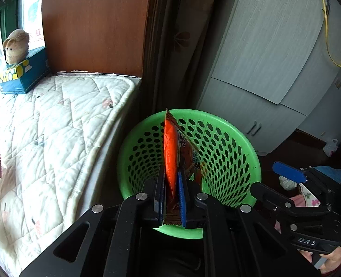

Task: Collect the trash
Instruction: 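Carry wrapper and cup over the green basket and open both tools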

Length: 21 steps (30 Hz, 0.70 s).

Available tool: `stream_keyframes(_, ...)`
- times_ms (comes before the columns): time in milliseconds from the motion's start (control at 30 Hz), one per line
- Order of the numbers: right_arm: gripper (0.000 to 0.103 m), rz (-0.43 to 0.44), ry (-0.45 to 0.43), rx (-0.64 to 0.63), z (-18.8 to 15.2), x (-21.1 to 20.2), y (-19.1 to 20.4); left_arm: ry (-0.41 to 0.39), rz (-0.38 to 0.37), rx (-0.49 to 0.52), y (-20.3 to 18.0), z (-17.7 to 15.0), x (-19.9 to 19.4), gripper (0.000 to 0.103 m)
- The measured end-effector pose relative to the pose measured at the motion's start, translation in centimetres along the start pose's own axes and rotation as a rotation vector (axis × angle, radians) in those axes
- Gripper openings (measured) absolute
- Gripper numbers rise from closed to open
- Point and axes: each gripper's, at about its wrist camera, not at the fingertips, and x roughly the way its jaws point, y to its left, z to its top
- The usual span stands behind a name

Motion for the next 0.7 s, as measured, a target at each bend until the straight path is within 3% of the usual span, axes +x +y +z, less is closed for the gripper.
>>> stream_keyframes(33,0.074,0.002,-0.004,0.004,-0.1,-0.2,-0.1,0.004,0.001,-0.001,-0.1,0.0,0.2,0.014)
stream_keyframes(100,0.074,0.002,-0.009,0.007,-0.1,-0.5,-0.2,0.005,-0.007,-0.013,-0.1,-0.1,0.4,0.038)
stream_keyframes(133,0.074,0.001,-0.012,0.009,-0.1,-0.6,-0.3,-0.005,-0.001,-0.014,-0.2,-0.2,0.3,0.041)
stream_keyframes(400,0.074,0.015,-0.018,0.006,-0.1,-1.2,0.4,-0.034,0.006,-0.031,1.0,-0.9,-1.6,0.044)
stream_keyframes(700,0.078,0.074,-0.026,-0.058,0.4,-1.2,4.5,-0.094,0.152,-0.101,5.9,-3.3,-7.0,0.045)
